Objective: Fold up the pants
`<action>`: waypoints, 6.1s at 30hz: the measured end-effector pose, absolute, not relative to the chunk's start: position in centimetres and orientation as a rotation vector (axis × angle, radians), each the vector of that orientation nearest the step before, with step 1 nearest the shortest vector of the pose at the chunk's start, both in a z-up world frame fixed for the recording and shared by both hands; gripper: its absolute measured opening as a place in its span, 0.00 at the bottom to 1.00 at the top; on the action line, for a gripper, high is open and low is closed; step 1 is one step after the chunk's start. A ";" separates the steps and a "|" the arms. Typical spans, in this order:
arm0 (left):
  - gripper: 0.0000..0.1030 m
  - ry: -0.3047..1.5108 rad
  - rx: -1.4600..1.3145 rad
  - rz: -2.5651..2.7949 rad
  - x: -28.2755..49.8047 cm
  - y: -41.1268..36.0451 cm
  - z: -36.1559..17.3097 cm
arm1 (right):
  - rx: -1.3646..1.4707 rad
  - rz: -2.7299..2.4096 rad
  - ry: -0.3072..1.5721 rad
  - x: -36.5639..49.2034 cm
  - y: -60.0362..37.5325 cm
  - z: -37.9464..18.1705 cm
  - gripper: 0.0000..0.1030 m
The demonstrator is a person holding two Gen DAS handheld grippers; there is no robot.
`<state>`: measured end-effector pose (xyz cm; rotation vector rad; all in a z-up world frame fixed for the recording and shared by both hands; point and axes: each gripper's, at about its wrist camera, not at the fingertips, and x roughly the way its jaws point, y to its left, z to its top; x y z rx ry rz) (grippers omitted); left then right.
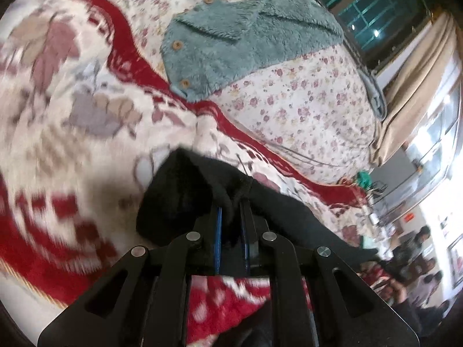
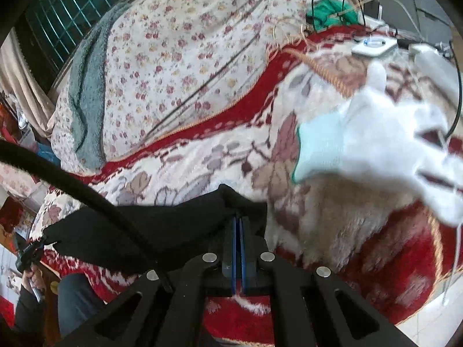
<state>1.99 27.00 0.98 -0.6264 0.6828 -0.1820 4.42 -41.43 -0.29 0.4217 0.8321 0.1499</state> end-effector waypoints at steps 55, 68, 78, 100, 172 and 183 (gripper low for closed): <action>0.26 0.663 -0.683 -0.044 5.0 23.8 0.5 | 0.130 -0.075 0.986 2.7 -41.3 -1.5 0.17; 0.28 0.792 -0.642 0.063 10.0 23.9 -3.6 | 0.440 0.103 1.009 4.4 -39.2 -6.9 0.21; 0.28 0.806 -0.732 0.056 10.1 25.0 -3.7 | 0.542 0.092 0.887 3.0 -44.8 -2.3 0.53; 0.28 0.678 -0.688 -0.061 5.1 16.4 2.4 | 0.780 0.269 1.058 6.8 -43.5 -7.3 0.05; 0.20 0.844 -0.849 0.149 8.9 26.1 -3.4 | 0.151 0.449 1.151 11.6 -13.5 -4.3 0.36; 0.19 0.752 -0.907 0.245 4.6 30.4 -0.9 | 0.082 0.498 1.057 11.8 -12.4 -5.9 0.52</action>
